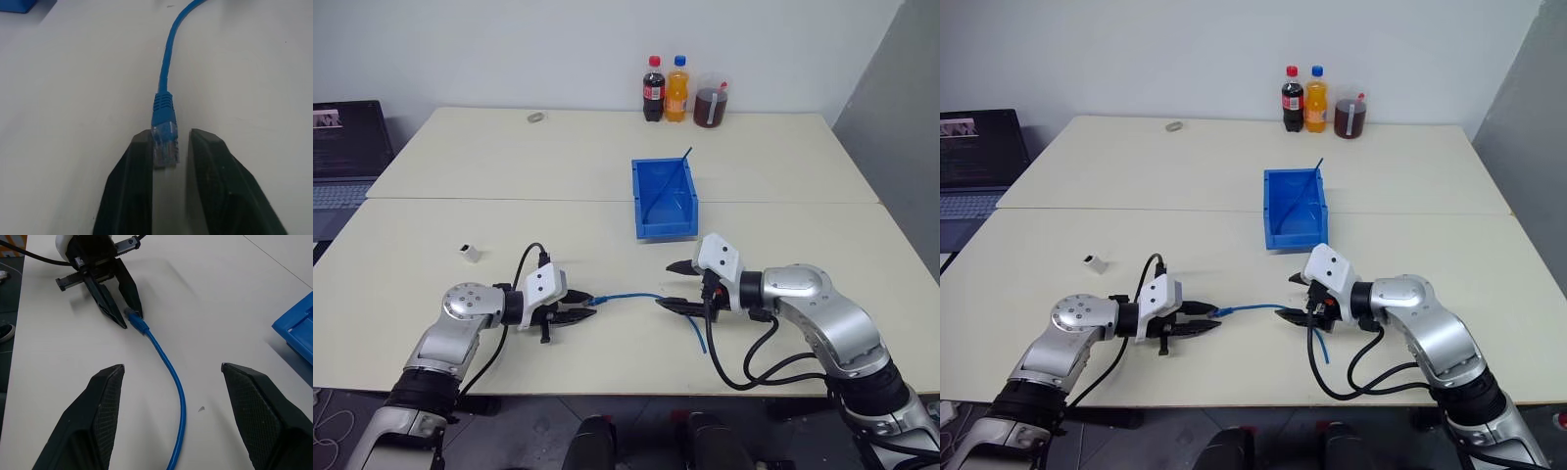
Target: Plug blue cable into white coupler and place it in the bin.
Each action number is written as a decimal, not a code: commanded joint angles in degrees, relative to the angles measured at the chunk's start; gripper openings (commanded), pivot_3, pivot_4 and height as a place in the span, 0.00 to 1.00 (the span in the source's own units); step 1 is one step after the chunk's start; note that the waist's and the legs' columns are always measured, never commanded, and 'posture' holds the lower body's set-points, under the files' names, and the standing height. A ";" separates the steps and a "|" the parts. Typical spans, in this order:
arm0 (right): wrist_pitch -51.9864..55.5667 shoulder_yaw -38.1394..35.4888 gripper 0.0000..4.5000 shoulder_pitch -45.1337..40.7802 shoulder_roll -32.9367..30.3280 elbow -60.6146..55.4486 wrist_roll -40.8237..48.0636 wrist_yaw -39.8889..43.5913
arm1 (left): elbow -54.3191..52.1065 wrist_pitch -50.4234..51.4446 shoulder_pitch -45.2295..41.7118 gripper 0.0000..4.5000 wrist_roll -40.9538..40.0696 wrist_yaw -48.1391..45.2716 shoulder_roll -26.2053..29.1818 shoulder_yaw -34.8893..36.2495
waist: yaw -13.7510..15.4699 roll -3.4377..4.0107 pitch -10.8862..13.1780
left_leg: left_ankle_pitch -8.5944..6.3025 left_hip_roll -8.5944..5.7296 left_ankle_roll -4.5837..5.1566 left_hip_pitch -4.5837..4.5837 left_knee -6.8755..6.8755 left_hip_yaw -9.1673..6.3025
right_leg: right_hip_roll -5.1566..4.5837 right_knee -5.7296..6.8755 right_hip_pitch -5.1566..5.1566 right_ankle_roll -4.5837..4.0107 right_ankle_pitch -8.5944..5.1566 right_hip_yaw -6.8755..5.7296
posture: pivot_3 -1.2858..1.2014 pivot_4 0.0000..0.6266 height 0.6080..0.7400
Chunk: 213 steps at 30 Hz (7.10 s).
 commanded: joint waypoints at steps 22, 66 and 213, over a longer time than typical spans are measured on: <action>11.94 -14.86 0.75 8.84 8.48 -10.40 26.13 -12.19 | -12.40 11.36 -6.61 0.05 -11.72 5.92 -5.49 7.27 | -0.37 -0.15 0.09 | 0.00 0.06 0.00 -0.12 -0.03 -0.01 | 0.07 -0.04 -0.09 0.02 0.01 0.01 | 0.52 0.24 1.00; 8.36 -10.33 0.03 -2.22 21.55 3.38 29.67 -18.15 | -21.17 28.87 -7.10 0.05 -23.21 5.54 -5.62 8.80 | -0.38 -0.13 0.11 | 0.00 0.16 0.00 -0.15 -0.10 -0.01 | 0.17 -0.06 -0.18 -0.01 -0.01 0.01 | 0.52 0.24 1.00; -6.91 -1.93 0.02 4.52 3.12 -1.64 13.56 -11.43 | 4.61 2.27 -15.48 0.22 5.85 -11.83 -1.65 -15.43 | -0.31 -0.29 0.14 | -0.03 -0.15 -0.06 -0.34 -0.11 -0.09 | -0.08 -0.14 -0.25 0.01 -0.02 -0.06 | 0.52 0.24 1.00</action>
